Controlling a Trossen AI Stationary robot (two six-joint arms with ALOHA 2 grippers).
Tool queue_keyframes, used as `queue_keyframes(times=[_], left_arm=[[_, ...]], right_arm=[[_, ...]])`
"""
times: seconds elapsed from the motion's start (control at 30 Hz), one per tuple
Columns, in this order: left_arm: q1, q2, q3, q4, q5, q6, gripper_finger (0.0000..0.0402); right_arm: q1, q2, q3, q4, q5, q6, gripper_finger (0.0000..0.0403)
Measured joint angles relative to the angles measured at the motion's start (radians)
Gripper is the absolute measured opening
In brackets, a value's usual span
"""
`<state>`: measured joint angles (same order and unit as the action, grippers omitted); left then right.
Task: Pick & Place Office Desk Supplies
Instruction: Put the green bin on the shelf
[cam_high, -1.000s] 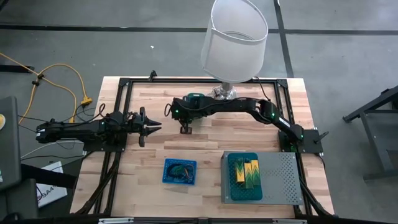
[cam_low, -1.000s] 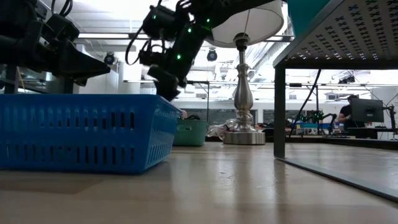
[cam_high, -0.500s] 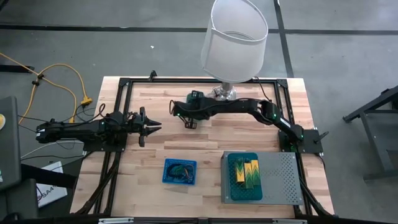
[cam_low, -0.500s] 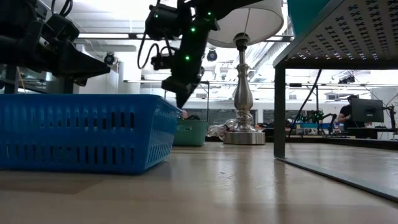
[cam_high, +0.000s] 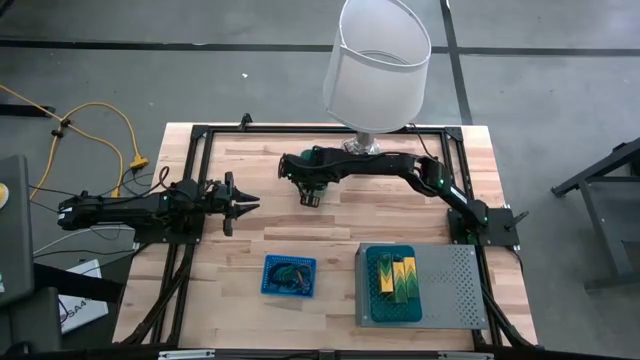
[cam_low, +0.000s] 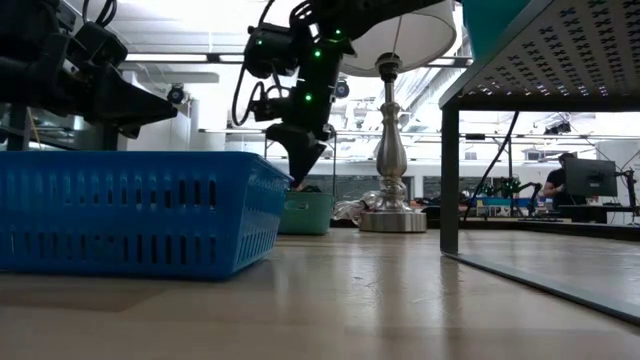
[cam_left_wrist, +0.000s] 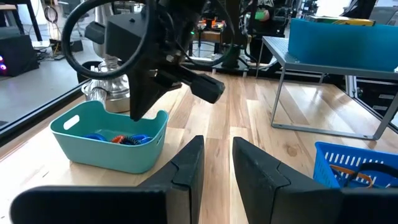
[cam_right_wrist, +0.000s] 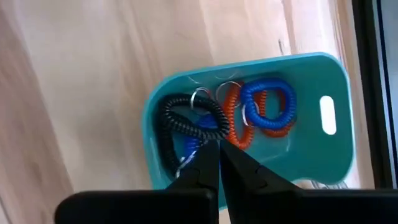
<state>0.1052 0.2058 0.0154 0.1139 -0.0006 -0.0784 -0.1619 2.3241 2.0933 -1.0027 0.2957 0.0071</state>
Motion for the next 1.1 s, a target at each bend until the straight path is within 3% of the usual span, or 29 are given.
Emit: queue_keyframes(times=[0.5,0.63,0.87,1.1], left_arm=[[0.000,0.000,0.000,0.000,0.000,0.000,0.0079],[0.000,0.000,0.000,0.000,0.000,0.000,0.0079],[0.000,0.000,0.000,0.000,0.000,0.000,0.0079],[0.000,0.000,0.000,0.000,0.000,0.000,0.0079]], right_arm=[[-0.013,-0.005,-0.001,-0.004,-0.043,-0.004,0.0071],[-0.019,-0.048,-0.002,-0.005,-0.076,-0.010,0.0075],[-0.024,-0.068,-0.002,0.003,-0.249,-0.011,0.0076],[-0.015,-0.056,-0.001,0.018,-0.261,-0.022,0.0076]])
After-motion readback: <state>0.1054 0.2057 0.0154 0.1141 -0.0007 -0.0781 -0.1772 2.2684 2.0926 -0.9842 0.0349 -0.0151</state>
